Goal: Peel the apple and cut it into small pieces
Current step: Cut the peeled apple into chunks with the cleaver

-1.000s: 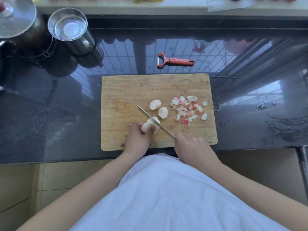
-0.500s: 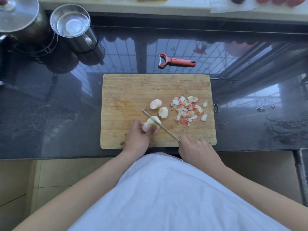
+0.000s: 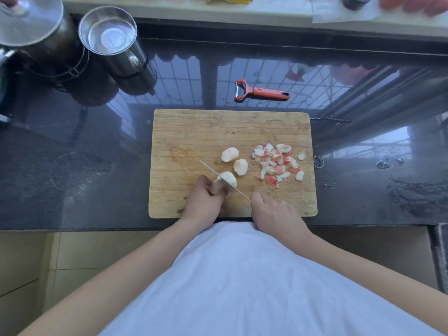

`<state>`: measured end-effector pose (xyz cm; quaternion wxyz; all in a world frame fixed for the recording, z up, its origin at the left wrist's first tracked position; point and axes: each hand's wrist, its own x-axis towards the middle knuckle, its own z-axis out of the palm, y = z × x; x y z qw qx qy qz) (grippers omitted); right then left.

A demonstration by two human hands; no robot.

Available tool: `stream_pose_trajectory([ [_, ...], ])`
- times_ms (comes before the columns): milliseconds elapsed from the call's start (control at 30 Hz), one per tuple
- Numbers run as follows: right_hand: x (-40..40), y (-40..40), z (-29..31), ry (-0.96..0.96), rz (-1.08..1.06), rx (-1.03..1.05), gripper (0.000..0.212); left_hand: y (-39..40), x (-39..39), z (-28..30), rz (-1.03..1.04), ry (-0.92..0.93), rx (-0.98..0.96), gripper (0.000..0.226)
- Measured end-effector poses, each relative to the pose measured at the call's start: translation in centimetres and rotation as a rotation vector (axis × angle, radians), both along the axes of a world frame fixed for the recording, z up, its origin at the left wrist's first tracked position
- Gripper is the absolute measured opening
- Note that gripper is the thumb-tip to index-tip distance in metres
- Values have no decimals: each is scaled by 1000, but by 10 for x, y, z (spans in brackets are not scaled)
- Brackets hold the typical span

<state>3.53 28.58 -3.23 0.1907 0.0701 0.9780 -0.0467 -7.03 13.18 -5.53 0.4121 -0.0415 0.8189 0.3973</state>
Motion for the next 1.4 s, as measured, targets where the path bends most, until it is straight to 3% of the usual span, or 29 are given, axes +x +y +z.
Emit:
stream_pose_trajectory([
  [133,-3,2,-4,-36,15,12,39,0,-2,-4,10,-10,8,42],
  [300,-13,7,-12,-93,18,-77,17,-1,-3,-7,20,-25,34,35],
  [500,-23,9,-21,-142,2,-130,20,-2,-5,-10,35,-56,60,39],
  [700,-39,-4,-21,-63,0,-100,20,-16,-6,-11,5,-114,127,52],
  [867,-39,2,-23,-59,1,-41,28,-46,4,-17,-60,-37,39,34],
  [967,-39,3,-22,-33,-4,-80,25,-47,7,-20,-113,67,-3,54],
  [1100,-39,2,-10,7,-100,-230,12,-51,3,-17,-517,443,-31,57],
  [1233,-40,3,3,-7,-258,-394,16,-53,-6,-21,-877,821,-27,54],
  [1300,-41,5,6,-2,-297,-444,16,-52,-9,-21,-923,845,-98,50],
  [1400,-43,8,11,8,-348,-472,17,-51,-11,-16,-796,664,-133,45],
])
